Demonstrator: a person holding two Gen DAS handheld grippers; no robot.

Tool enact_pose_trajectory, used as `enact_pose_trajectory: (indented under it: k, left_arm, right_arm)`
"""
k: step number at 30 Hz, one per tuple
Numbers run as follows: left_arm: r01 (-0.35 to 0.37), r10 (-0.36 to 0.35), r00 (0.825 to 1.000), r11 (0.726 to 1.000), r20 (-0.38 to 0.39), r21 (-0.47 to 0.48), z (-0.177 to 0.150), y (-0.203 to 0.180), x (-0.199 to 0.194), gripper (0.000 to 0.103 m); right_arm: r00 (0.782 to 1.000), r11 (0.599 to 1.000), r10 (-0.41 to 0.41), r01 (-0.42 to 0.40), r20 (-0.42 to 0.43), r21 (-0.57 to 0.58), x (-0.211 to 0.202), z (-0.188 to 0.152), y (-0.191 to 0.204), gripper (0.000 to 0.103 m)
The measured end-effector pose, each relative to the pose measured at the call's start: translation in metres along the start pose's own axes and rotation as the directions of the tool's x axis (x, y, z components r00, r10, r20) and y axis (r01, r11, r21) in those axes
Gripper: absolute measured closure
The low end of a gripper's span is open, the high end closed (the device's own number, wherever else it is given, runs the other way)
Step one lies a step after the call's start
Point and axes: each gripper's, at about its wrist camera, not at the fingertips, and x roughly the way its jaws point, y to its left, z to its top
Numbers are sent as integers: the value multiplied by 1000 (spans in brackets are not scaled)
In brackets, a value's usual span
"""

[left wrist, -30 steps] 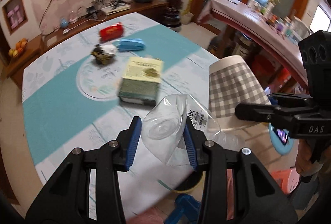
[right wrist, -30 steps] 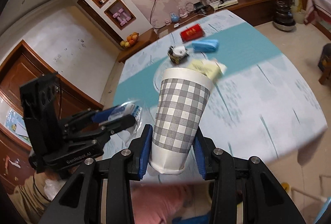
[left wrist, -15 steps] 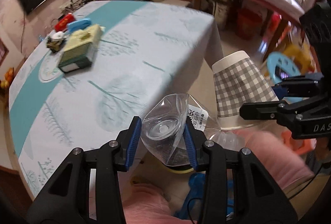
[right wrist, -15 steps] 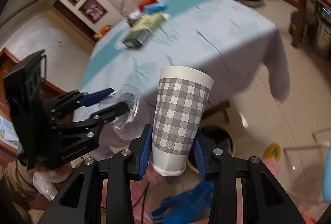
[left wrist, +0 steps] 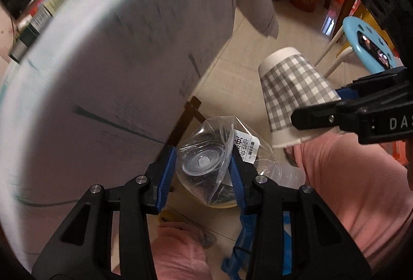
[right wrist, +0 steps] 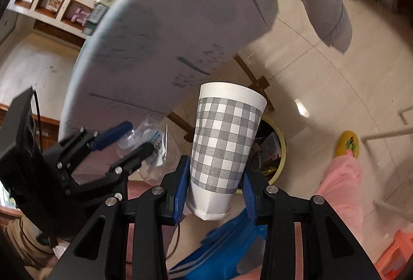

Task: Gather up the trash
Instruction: 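Carry paper cup and plastic cup over the bin and open both tools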

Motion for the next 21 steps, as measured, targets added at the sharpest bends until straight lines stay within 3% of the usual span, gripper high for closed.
enact_pose_trajectory:
  k: [11, 17, 19, 21]
  left_arm:
    - [-31, 34, 996, 999, -85, 38, -11, -9, 89, 66]
    - [-64, 73, 993, 993, -96, 95, -12, -13, 112, 65]
    - [-67, 79, 991, 992, -106, 107, -11, -15, 116, 62]
    - [-73, 84, 991, 991, -104, 111, -11, -14, 119, 50]
  right_arm:
    - [992, 995, -48, 58, -119, 84, 118, 3, -40, 66]
    - [988, 990, -64, 81, -144, 114, 163, 12, -45, 59]
    - [986, 989, -57, 77, -154, 123, 171, 13, -47, 58]
    - [984, 989, -51, 73, -169, 125, 178, 13, -45, 55]
